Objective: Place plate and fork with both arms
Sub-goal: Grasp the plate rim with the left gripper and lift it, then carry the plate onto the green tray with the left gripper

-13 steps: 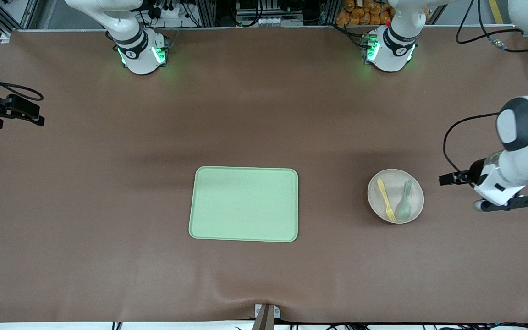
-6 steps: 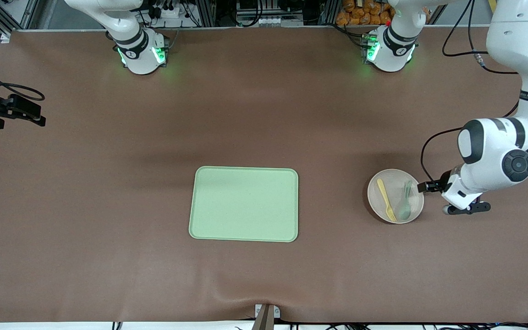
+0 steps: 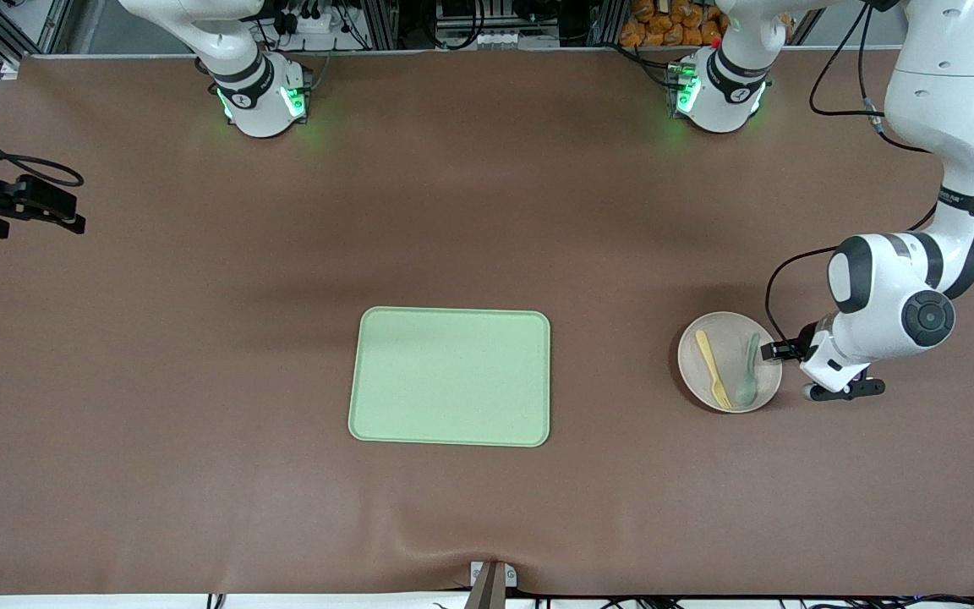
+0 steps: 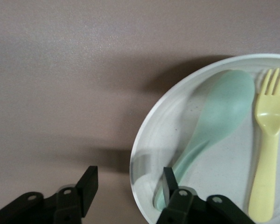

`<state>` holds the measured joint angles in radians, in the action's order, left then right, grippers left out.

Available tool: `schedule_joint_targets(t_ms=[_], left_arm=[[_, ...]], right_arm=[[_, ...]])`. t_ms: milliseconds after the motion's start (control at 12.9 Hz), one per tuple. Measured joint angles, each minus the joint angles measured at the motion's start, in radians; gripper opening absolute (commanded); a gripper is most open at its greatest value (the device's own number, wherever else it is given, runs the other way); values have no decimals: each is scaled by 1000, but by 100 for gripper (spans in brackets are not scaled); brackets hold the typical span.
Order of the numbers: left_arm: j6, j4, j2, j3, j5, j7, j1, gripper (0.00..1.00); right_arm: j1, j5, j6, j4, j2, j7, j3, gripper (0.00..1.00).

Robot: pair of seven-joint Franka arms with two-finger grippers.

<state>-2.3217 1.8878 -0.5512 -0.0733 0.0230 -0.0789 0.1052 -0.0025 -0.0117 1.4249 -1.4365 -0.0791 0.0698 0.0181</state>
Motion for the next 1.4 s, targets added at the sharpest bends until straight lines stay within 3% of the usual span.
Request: schedule_joint_targets(t_ms=[78,233,311,932,1398], left_arm=[[-3,0,-5,0,0,0,0,42],[-11,0,-12,0,-6,0,1,10],[-13,0,-15,0,-13,0,1,0],[-13,-11,-7,-17,-145,9,5,0],[0,-49,104,-158,-314,4,17,0]], right_arm=[[0,0,0,0,0,0,0,100],[0,0,0,0,-1,0,-1,100],[0,0,0,0,-1,0,-1,100],[0,0,-2,-3,-2,0,-1,100],[0,0,-2,-10,-2,0,-1,100]])
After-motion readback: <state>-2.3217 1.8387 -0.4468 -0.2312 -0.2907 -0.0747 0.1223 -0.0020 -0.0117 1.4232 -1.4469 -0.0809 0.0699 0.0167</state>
